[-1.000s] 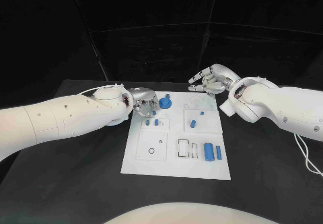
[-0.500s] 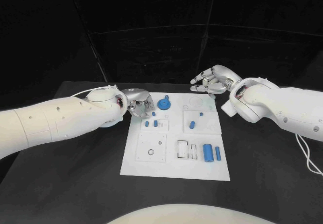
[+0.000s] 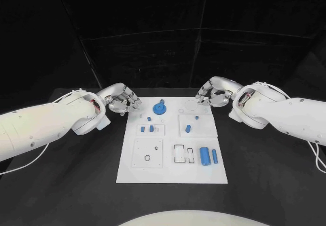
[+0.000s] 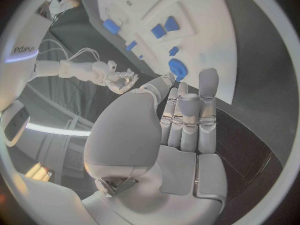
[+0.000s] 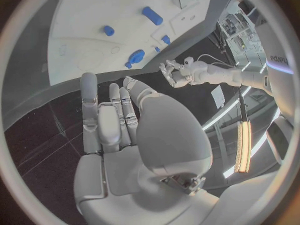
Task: Assemble the parts on the task board
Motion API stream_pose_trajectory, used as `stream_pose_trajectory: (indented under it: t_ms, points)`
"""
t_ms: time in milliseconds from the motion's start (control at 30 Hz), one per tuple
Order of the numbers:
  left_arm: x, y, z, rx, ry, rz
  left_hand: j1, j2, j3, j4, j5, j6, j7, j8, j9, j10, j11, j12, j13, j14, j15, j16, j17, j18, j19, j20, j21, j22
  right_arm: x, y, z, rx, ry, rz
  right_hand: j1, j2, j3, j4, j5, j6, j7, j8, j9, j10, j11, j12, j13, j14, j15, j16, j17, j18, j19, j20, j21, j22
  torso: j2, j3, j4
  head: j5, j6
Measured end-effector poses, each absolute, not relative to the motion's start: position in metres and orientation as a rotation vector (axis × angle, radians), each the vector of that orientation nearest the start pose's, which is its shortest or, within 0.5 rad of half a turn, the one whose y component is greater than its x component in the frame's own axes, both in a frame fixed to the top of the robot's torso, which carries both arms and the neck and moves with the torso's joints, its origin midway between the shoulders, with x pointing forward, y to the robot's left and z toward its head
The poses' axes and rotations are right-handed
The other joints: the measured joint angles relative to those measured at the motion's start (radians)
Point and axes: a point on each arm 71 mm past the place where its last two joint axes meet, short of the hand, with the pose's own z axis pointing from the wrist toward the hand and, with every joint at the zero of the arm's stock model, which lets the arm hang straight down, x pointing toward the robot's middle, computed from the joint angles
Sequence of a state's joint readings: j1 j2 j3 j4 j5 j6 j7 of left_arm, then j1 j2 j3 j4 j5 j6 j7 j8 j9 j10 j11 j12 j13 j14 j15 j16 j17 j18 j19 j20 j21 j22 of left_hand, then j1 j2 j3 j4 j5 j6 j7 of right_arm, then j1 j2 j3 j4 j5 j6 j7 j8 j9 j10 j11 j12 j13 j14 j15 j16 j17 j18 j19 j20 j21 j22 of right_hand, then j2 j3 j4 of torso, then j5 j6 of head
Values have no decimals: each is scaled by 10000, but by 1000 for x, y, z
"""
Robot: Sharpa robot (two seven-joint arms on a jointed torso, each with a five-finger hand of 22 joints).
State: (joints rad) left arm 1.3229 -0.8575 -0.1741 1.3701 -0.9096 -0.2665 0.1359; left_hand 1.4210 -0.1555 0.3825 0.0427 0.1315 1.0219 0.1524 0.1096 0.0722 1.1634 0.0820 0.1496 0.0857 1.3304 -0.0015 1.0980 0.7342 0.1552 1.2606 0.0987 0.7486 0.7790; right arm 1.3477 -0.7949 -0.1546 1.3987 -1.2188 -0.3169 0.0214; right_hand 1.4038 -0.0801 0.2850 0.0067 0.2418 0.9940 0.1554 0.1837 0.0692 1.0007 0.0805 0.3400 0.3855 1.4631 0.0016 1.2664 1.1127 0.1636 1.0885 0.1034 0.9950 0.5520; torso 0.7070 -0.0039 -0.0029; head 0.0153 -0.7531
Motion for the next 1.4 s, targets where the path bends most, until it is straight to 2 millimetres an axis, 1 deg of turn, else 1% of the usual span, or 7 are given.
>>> stream_pose_trajectory:
  t_ms: [67,200,600,1000,1100,1233,1400]
  points:
    - [511,256,-177,-3234,17107,-9679,-8,8,0,0,0,28,-20,0,-8,57,15,86,20,-185,1,-263,-363,161,-207,4,-440,-376,515,-210,-163,-1372,16609,6819,-65,-65,29,29,0,0,0,-70,-5,0,0,-168,-186,0,0,0,30,1,73,5,0,50,0,-1,0,-25,14]
    - [504,255,-174,-4936,16687,-11112,-8,8,0,0,0,64,15,0,-8,71,1,142,31,-439,14,-634,-879,162,-328,14,-841,-680,510,-206,-171,-2448,16618,6042,-122,-256,124,19,0,-22,22,-223,-19,-89,89,-473,-524,0,0,0,82,0,97,27,0,52,0,-4,5,-57,48]
    - [493,250,-170,-8088,15589,-13688,-4,88,-18,-18,0,97,49,0,-18,33,40,248,39,-796,49,-1047,-1472,157,-488,31,-1047,-792,501,-195,-188,-4083,16781,4850,-182,-393,235,14,-36,-92,92,-451,-18,-186,184,-926,-1171,37,111,0,197,0,178,110,0,101,13,-20,16,-139,102]
    - [492,250,-169,-8864,15190,-14316,47,139,-29,-29,0,123,75,65,-17,33,39,319,50,-871,48,-1172,-1648,155,-496,39,-1118,-830,497,-187,-196,-4583,17036,4754,-184,-473,371,-65,-36,-15,169,-494,-13,-107,286,-973,-1447,37,110,215,481,0,341,130,225,381,20,-22,16,-130,47]
    - [492,250,-169,-8935,15161,-14355,47,139,-57,-57,0,153,64,68,-17,33,39,319,49,-940,50,-1199,-1709,154,-496,39,-1118,-830,497,-186,-197,-4626,17070,4748,-184,-473,454,-64,-36,0,174,-494,-1,2,250,-987,-1522,37,110,275,548,0,342,129,270,451,21,-21,16,-121,35]
    - [492,250,-169,-9020,15140,-14402,48,139,-57,-57,0,167,50,68,-17,34,39,319,49,-940,50,-1229,-1752,152,-560,34,-1118,-842,497,-185,-199,-4675,17119,4729,-87,-377,664,-136,-313,184,145,-494,11,179,215,-1015,-1700,37,110,408,694,-1,447,93,420,635,23,-20,16,-117,22]
    - [492,250,-169,-9083,15130,-14436,48,139,-57,-57,0,167,50,68,-16,-4,76,319,49,-940,50,-1229,-1791,151,-561,34,-1118,-841,497,-183,-202,-4713,17176,4727,16,-273,987,-212,-380,426,88,-494,35,523,157,-1014,-1853,37,110,581,903,-2,629,58,702,1024,24,-17,17,-105,-7]
